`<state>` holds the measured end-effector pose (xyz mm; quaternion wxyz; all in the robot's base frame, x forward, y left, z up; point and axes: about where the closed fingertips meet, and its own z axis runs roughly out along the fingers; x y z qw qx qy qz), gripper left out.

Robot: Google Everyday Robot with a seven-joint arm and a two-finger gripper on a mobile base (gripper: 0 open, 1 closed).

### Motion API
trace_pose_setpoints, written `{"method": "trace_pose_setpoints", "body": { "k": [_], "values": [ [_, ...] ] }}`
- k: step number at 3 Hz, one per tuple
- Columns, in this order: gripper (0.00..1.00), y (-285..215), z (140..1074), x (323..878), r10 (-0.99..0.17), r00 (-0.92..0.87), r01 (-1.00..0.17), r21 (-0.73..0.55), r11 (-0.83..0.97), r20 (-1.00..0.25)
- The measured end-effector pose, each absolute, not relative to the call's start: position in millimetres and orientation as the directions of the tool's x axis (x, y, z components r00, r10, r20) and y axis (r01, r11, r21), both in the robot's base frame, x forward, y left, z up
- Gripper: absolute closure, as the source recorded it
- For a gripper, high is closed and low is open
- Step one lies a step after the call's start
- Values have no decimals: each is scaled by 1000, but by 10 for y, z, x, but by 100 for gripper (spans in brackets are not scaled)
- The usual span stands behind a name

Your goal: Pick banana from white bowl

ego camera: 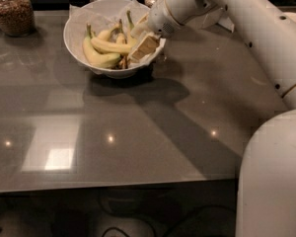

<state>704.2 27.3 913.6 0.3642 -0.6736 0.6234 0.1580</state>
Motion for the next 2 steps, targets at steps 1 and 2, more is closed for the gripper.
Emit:
{"method": "trace_pose_setpoints", "body": {
  "k": [1,2],
  "values": [
    [43,147,9047,7021,-758,173,-958,-287,20,-629],
    [42,61,8983,7070,-782,178,-954,-300,12,-597]
  ]
}}
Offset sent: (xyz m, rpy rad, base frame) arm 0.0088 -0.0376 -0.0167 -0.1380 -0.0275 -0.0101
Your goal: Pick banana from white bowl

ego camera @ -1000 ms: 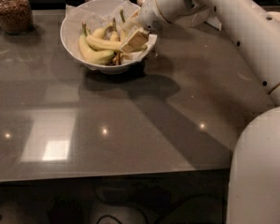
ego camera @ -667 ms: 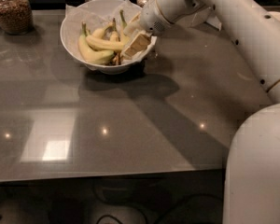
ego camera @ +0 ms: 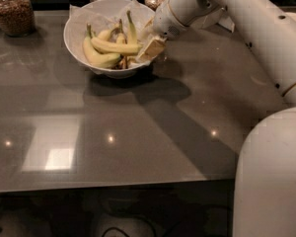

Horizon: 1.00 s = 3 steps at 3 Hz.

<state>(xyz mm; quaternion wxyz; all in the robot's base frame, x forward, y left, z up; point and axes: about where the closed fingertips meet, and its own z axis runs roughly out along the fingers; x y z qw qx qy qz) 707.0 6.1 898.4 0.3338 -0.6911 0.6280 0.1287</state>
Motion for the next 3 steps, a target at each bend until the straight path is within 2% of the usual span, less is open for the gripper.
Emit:
{"method": "trace_pose_setpoints", "body": {
  "k": [3],
  "values": [
    [43,221,8861,7366,-785,182,-941,-336,36,-592]
  ]
}}
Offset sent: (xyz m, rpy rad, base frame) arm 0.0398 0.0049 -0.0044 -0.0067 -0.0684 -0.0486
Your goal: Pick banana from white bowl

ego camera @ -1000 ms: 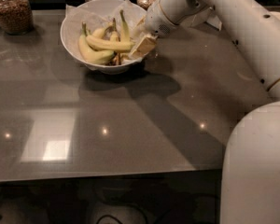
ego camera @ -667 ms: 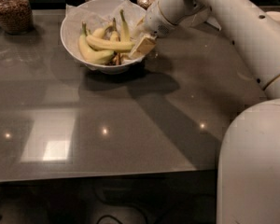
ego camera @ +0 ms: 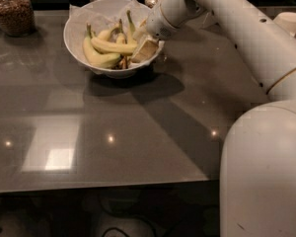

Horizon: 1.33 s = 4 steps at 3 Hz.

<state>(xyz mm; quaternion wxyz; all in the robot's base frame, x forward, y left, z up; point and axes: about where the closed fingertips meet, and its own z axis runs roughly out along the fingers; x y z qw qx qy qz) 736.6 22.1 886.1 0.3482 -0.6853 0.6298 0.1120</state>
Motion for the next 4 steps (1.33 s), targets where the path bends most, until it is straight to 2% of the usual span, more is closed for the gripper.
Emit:
{"method": "trace_pose_setpoints", "body": {
  "k": [1,2,3,4],
  "values": [
    [61,346,8876,7338,-767,198,-942,-334,22,-610],
    [84,426,8955,7231,-751,218,-948,-319,-10,-624],
    [100,414,9108,7106,-736,228,-953,-303,-34,-637],
    [100,277,9356,7034,-729,234,-946,-322,-19,-643]
  ]
}}
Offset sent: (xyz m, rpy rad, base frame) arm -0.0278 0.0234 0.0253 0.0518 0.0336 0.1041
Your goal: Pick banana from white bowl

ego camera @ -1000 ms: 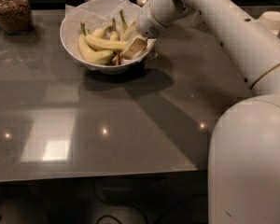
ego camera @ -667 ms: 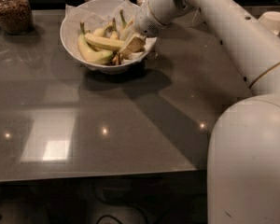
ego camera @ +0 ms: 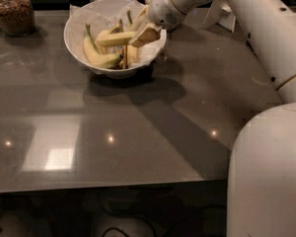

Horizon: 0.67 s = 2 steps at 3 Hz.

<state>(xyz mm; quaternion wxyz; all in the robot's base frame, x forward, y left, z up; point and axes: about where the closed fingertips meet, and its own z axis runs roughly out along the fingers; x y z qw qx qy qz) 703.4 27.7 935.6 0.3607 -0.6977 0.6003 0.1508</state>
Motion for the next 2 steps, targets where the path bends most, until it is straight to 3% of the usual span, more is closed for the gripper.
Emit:
{"method": "trace_pose_setpoints", "body": {
  "k": [2],
  "values": [
    [100,-233,9942,6588,-666,198,-928,-356,109,-719]
  ]
}}
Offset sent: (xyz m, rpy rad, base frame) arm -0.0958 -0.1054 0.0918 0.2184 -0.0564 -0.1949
